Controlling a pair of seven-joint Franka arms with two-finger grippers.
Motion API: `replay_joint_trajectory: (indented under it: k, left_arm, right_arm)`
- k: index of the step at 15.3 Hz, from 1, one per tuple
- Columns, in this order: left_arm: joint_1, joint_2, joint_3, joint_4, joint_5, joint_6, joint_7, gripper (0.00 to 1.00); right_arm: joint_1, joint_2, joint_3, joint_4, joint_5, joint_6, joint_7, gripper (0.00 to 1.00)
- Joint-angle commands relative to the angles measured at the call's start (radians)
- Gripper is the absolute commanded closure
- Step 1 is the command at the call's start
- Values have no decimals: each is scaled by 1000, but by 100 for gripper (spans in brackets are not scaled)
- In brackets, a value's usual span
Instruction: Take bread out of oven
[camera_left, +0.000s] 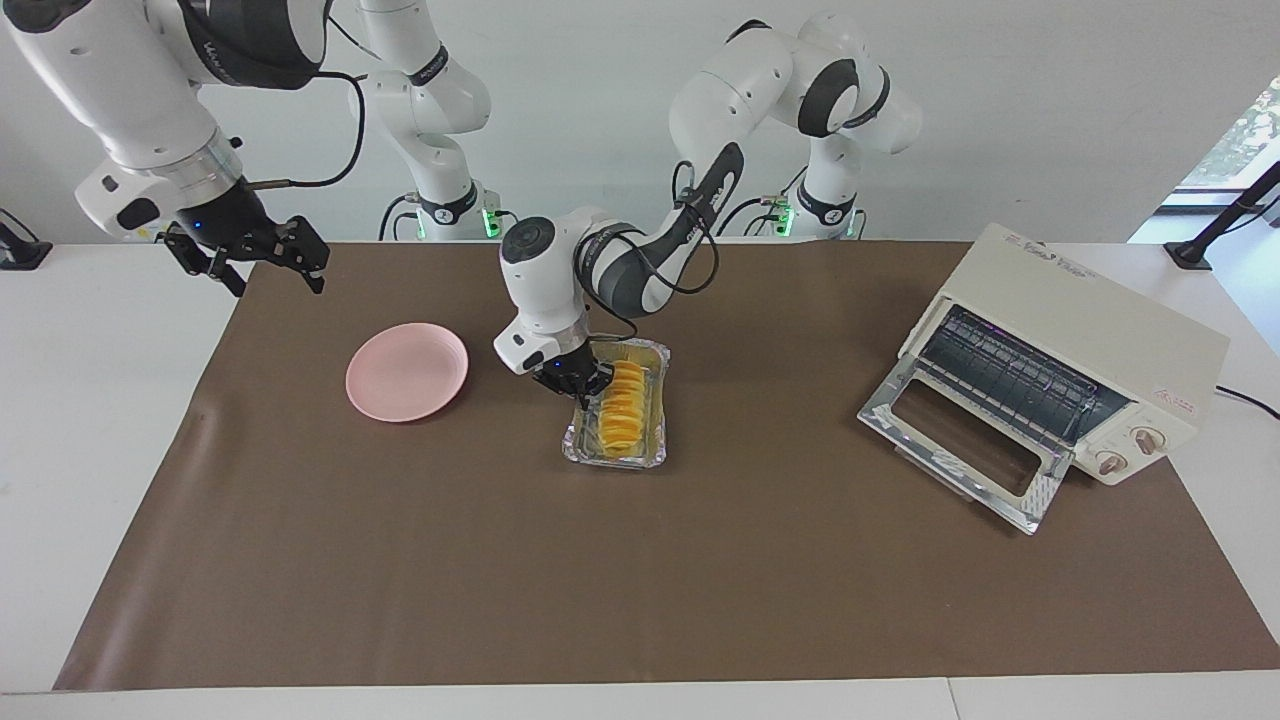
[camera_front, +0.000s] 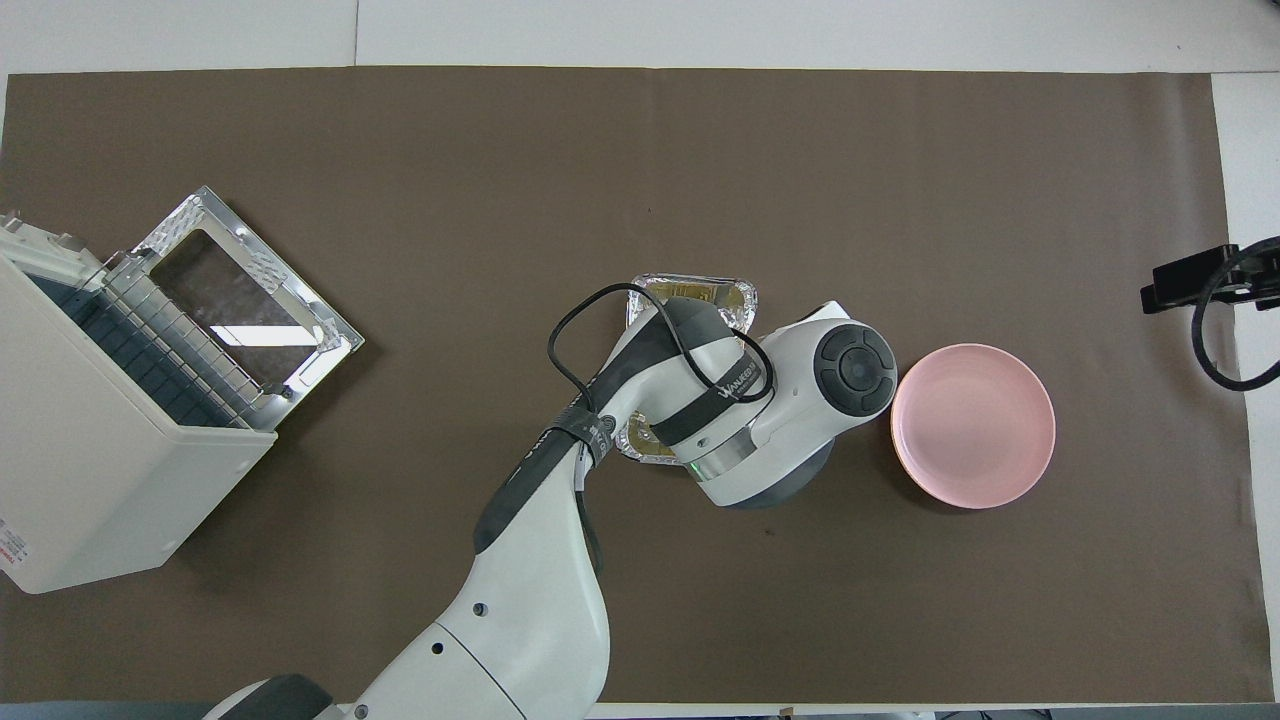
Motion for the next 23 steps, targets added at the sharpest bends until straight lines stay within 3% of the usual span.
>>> replay_joint_trajectory:
  k: [1,2,9,13,19,23]
  left_arm:
    - [-14,-10,17,-23,18,25,-29,55]
    - [-12,-10,17,-23,20,25,-29,1]
    - [35,-30,16,-18,1,33,-29,0]
    - [91,-53,17,-15,-149,68,-32,0]
    - [144,-68,21,2,-181,64,-29,0]
    - [239,-172,17,-4,-186,-22,81,0]
  right_arm:
    - [-1,-21,1,-21,11,1,18,0]
    - [-1,-21,3,-23,11,1,18,0]
    - [-1,-21,3,-23,11,0,17,0]
    - [2,-30,4,-20,11,-45,14,0]
    - [-1,-36,4,-32,10,-37,15,0]
    - [37,-33,18,-32,13,23,18,0]
